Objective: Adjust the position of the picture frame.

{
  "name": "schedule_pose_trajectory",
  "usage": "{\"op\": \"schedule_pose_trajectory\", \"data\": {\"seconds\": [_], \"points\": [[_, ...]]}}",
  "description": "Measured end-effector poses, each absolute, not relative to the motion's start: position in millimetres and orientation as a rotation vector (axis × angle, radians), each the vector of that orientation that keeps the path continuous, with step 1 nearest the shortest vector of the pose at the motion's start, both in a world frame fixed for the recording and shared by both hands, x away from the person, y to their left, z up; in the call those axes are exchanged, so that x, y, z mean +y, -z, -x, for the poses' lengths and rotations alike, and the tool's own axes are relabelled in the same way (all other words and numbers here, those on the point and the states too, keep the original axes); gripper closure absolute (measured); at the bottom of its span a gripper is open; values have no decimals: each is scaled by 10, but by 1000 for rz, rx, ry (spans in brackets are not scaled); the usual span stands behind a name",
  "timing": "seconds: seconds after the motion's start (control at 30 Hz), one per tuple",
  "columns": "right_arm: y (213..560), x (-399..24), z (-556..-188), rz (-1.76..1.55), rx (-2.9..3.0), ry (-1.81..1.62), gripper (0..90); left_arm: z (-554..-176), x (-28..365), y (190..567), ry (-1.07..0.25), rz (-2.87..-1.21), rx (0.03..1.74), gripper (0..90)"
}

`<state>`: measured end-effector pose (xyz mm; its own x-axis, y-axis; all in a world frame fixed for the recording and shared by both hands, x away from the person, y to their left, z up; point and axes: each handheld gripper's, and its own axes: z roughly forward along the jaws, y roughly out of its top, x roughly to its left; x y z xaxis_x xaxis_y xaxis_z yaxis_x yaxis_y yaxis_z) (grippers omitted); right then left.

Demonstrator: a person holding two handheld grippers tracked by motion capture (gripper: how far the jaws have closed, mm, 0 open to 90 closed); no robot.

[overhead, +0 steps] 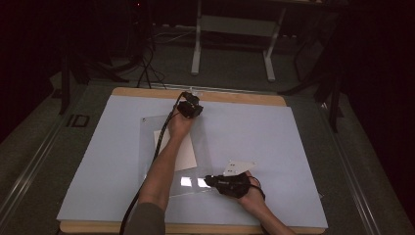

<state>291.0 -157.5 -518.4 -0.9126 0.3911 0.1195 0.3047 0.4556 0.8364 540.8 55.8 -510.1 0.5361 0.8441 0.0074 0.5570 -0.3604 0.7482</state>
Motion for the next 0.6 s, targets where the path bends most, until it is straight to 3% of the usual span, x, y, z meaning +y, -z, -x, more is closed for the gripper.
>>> {"op": "schedule_pose_trajectory", "data": {"seconds": [0.33,0.6], "points": [[4940,-2061,-3230,-875,2426,-1503,814,-5307,1273,4995,-411,-2071,1207,850],[4828,-2138,-3526,-940,2397,-1456,803,-5066,1738,4949,-333,-2030,1244,853]]}}
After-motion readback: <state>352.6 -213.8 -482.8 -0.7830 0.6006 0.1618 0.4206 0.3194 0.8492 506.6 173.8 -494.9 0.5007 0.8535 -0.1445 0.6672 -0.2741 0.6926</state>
